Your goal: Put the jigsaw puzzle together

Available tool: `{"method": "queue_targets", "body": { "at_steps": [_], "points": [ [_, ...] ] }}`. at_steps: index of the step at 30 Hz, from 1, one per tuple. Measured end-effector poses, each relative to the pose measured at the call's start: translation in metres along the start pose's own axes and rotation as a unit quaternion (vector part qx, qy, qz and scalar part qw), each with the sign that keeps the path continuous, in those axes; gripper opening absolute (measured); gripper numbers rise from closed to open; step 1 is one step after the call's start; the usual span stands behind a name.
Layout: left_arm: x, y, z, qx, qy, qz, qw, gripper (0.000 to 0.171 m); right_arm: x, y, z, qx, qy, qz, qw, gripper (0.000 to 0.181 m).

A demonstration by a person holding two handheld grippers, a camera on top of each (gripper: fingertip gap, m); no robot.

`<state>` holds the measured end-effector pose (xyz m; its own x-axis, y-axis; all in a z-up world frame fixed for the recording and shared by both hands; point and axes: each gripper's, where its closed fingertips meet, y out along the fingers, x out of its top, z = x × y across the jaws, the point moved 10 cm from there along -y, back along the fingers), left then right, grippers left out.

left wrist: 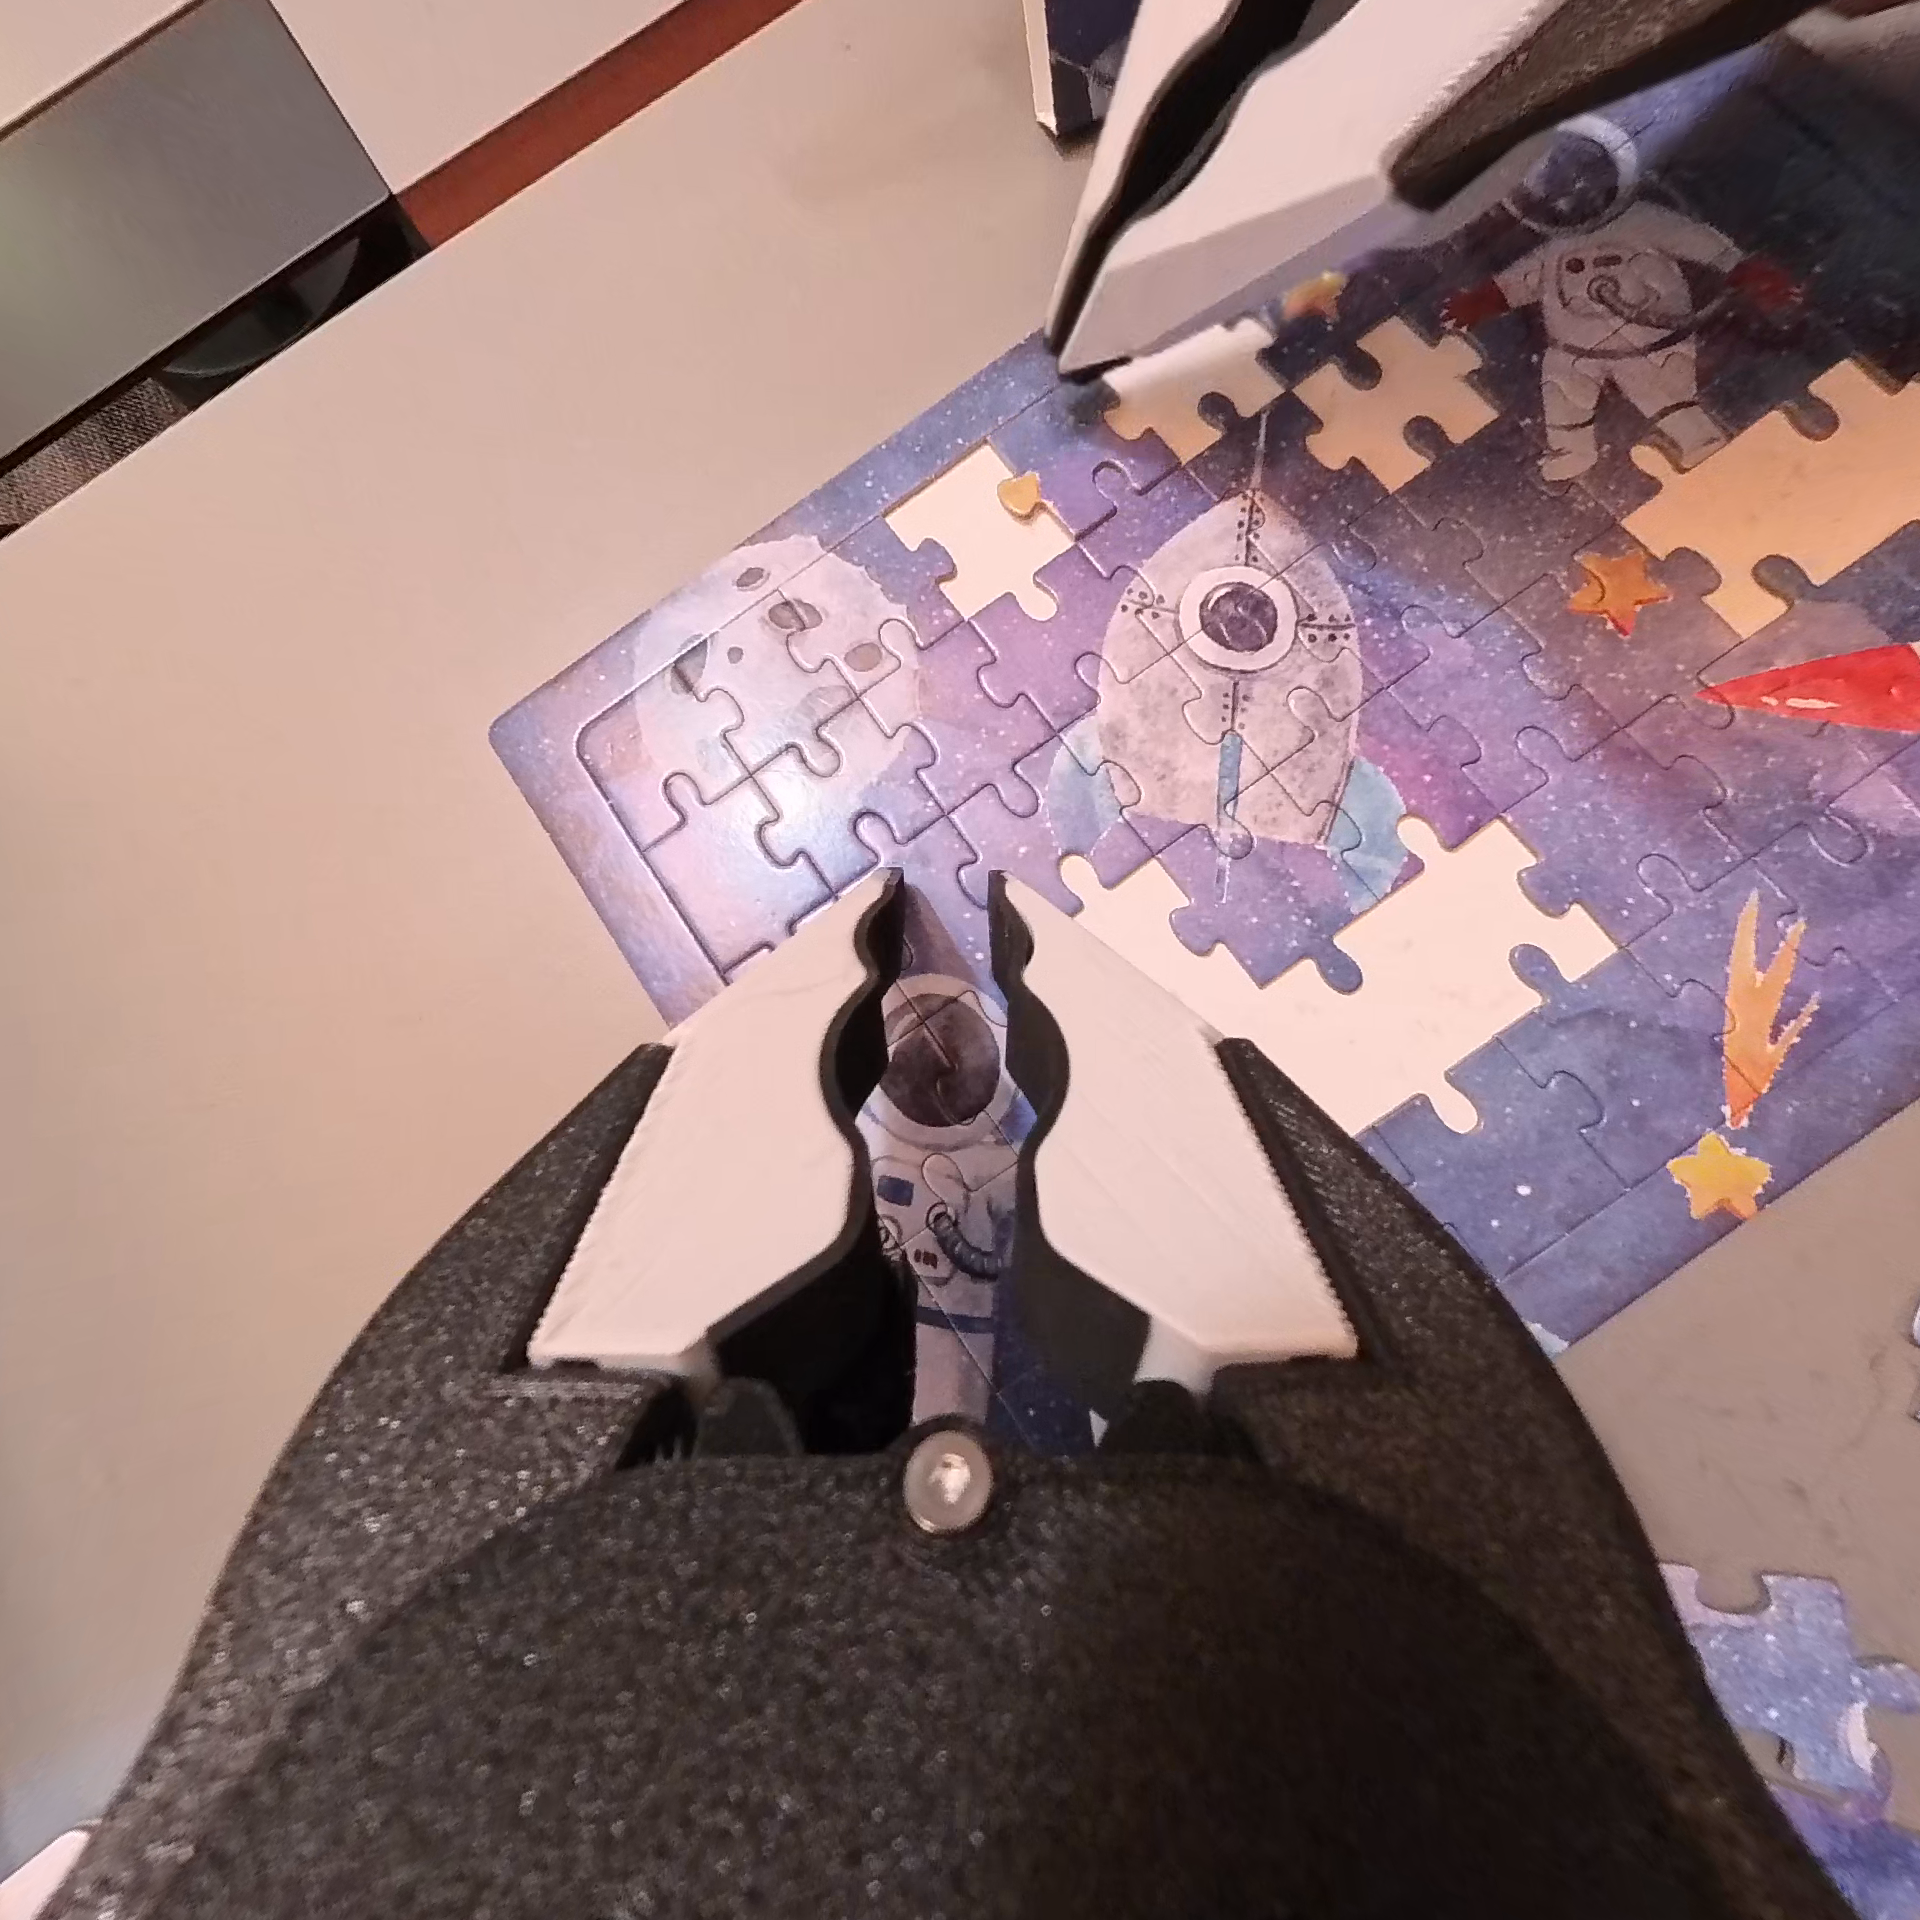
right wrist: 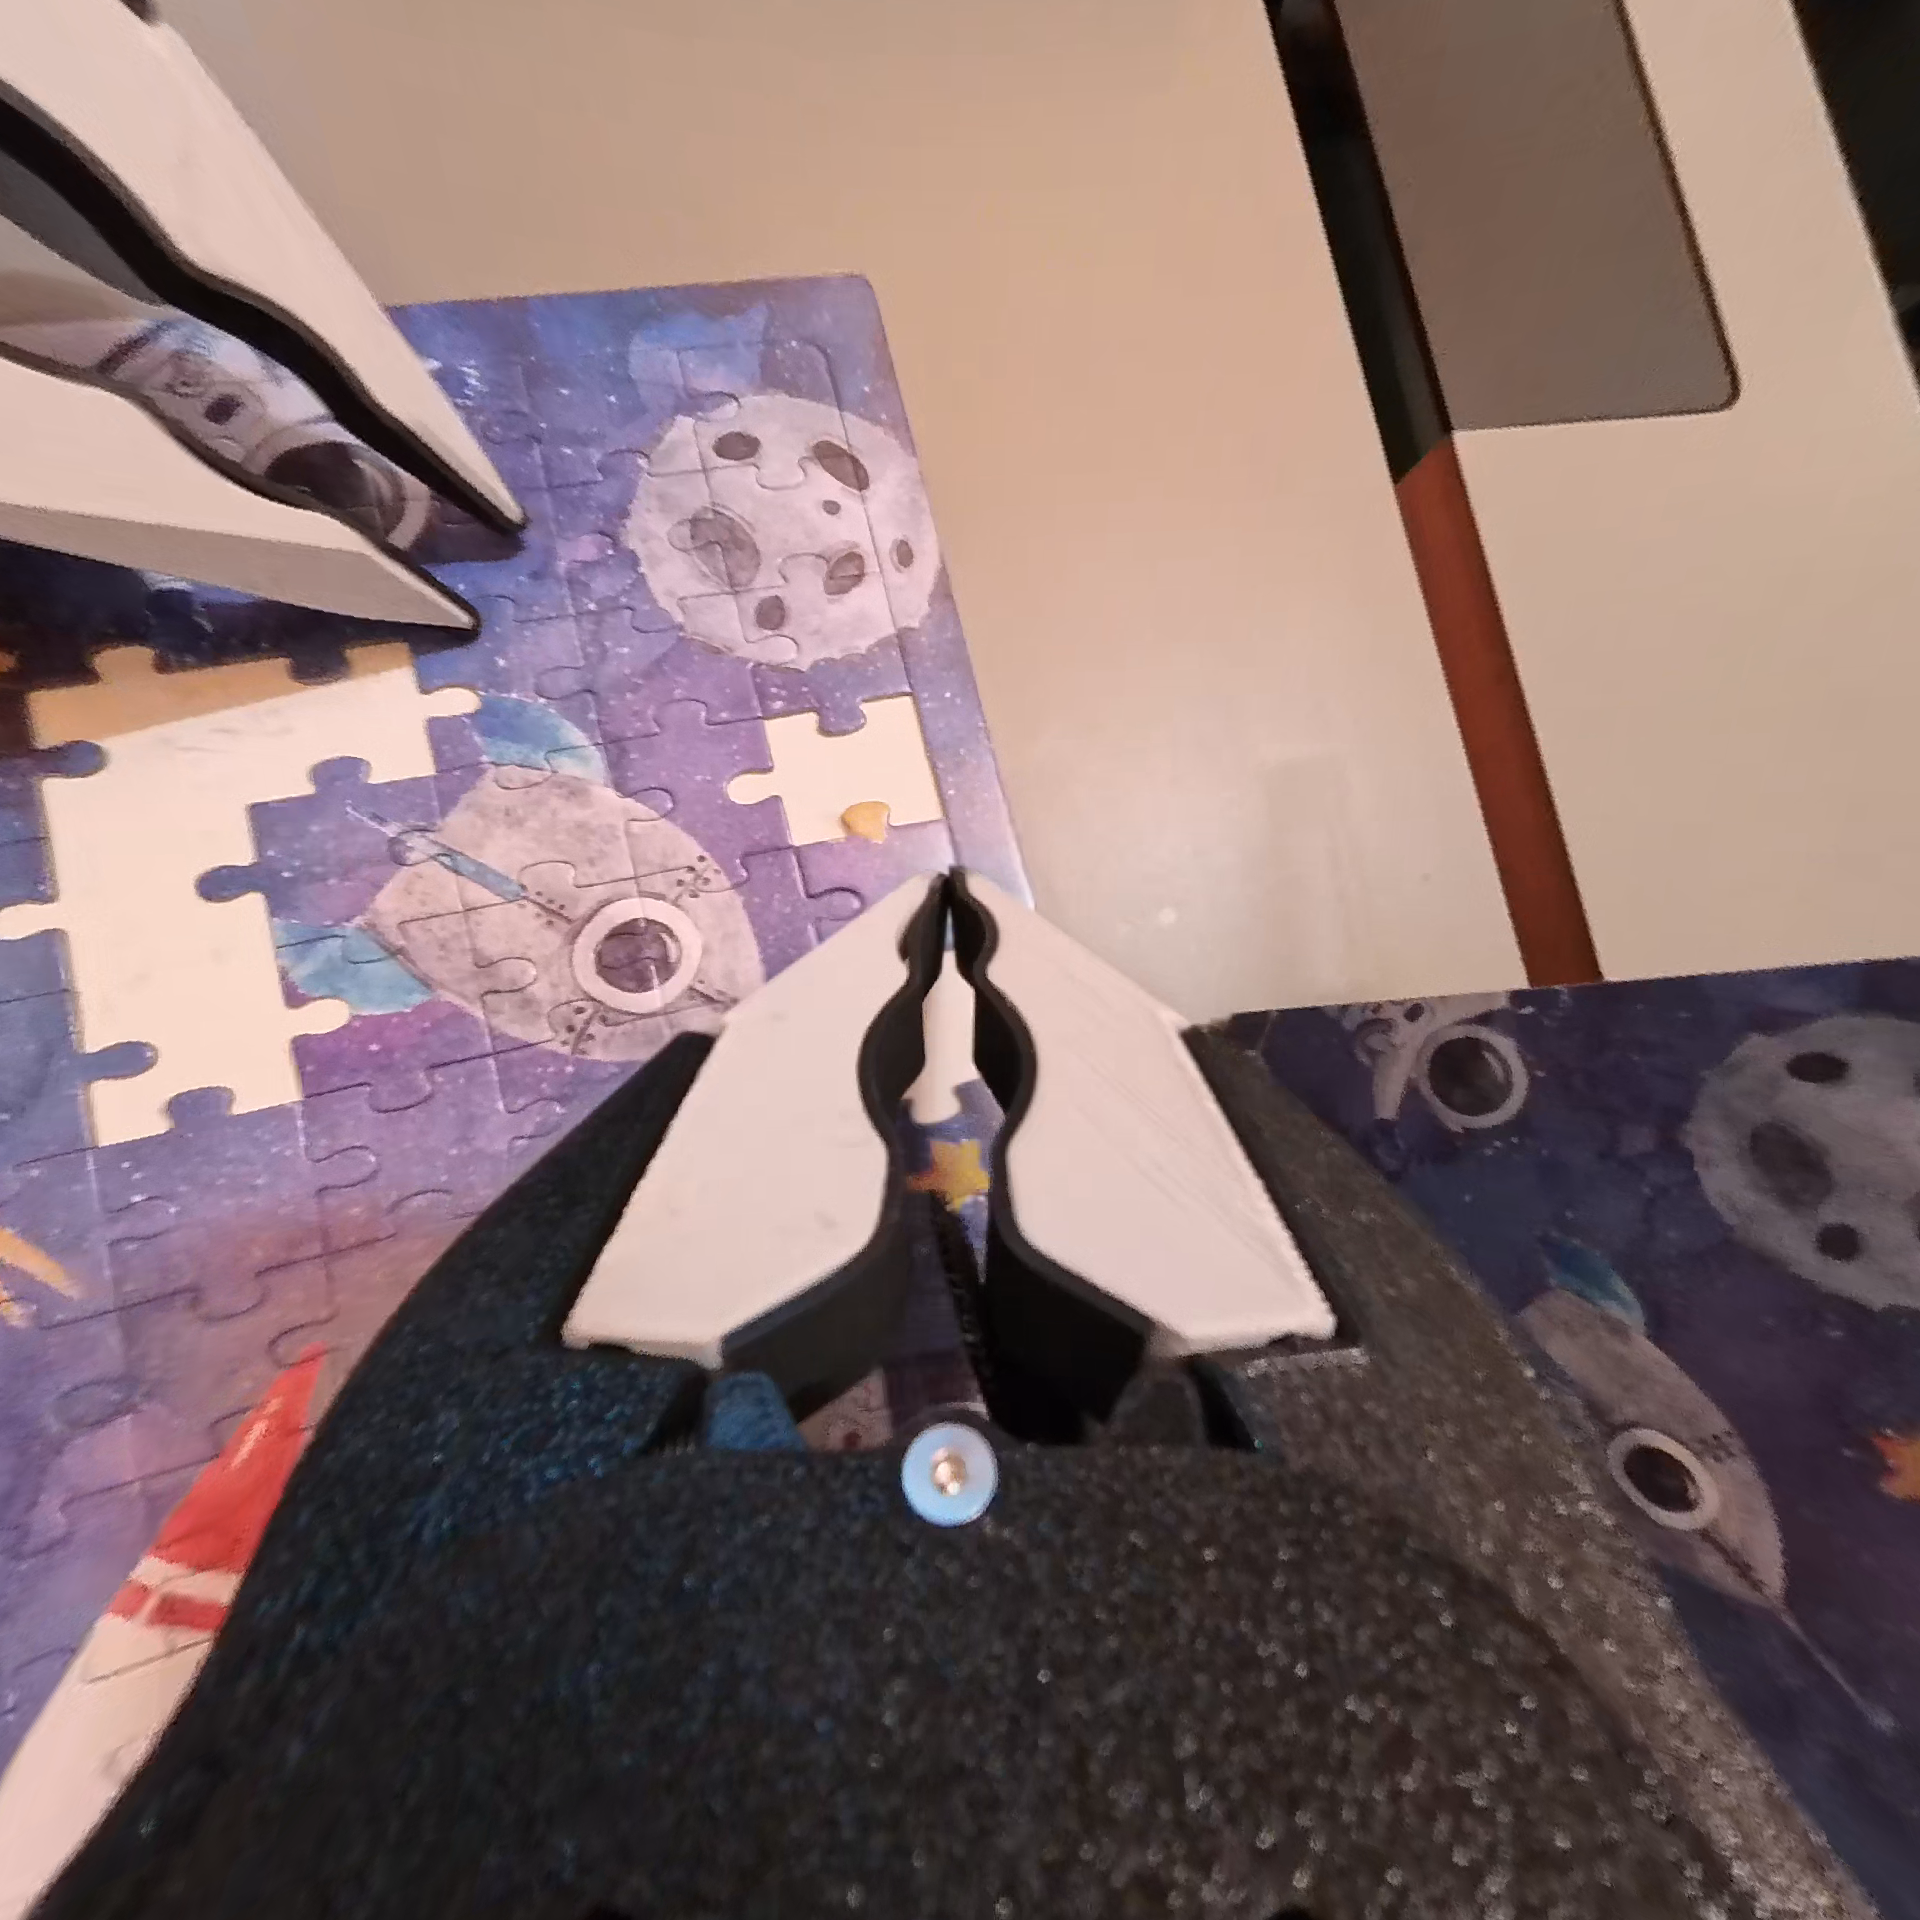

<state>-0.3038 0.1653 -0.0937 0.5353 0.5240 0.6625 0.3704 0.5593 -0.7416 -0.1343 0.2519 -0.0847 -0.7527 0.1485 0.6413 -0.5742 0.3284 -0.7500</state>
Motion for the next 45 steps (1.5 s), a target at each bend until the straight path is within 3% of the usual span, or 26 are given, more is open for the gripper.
{"method": "queue_targets", "body": {
  "at_steps": [9,12,15,20,23,27,30,32,36,40,45],
  "points": [
    [0.000,0.000,0.000,0.000,0.001,0.000,1.000,0.016,0.001,0.008,0.008,0.039,0.020,0.009,0.999,0.000],
    [0.000,0.000,0.000,0.000,0.001,0.000,1.000,0.016,0.007,-0.001,0.007,0.041,0.028,-0.020,0.999,0.000],
    [0.000,0.000,0.000,-0.002,-0.001,0.000,1.000,0.015,0.000,0.001,0.008,0.041,0.023,0.025,0.999,0.000],
    [-0.001,0.000,-0.002,-0.020,-0.005,-0.001,1.000,0.004,-0.001,0.002,0.009,0.049,0.030,0.026,0.998,0.000],
    [-0.001,0.000,-0.002,-0.019,-0.006,-0.002,1.000,0.004,0.010,-0.012,0.012,0.031,0.024,0.019,0.999,0.000],
    [-0.001,0.000,-0.002,-0.018,-0.009,-0.002,1.000,0.004,0.033,-0.057,0.030,-0.011,0.013,-0.002,1.000,0.000],
    [0.000,0.000,-0.001,-0.010,-0.007,-0.001,1.000,0.008,0.029,-0.085,0.059,0.030,0.053,0.014,0.998,0.001],
    [0.002,-0.004,0.003,0.011,-0.006,-0.006,1.000,0.021,0.013,-0.094,0.085,0.066,0.079,0.031,0.994,0.010],
    [0.007,-0.035,0.012,-0.021,-0.041,-0.057,0.997,0.022,-0.041,-0.123,0.131,0.049,0.112,0.007,0.992,0.012],
    [-0.020,-0.094,0.021,-0.042,-0.020,-0.069,0.997,0.023,-0.081,-0.150,0.179,0.139,0.161,0.024,0.977,0.036],
    [-0.077,-0.166,0.012,-0.060,-0.045,-0.074,0.994,0.023,-0.078,-0.142,0.239,0.135,0.058,-0.035,0.988,0.030]
  ]
}}
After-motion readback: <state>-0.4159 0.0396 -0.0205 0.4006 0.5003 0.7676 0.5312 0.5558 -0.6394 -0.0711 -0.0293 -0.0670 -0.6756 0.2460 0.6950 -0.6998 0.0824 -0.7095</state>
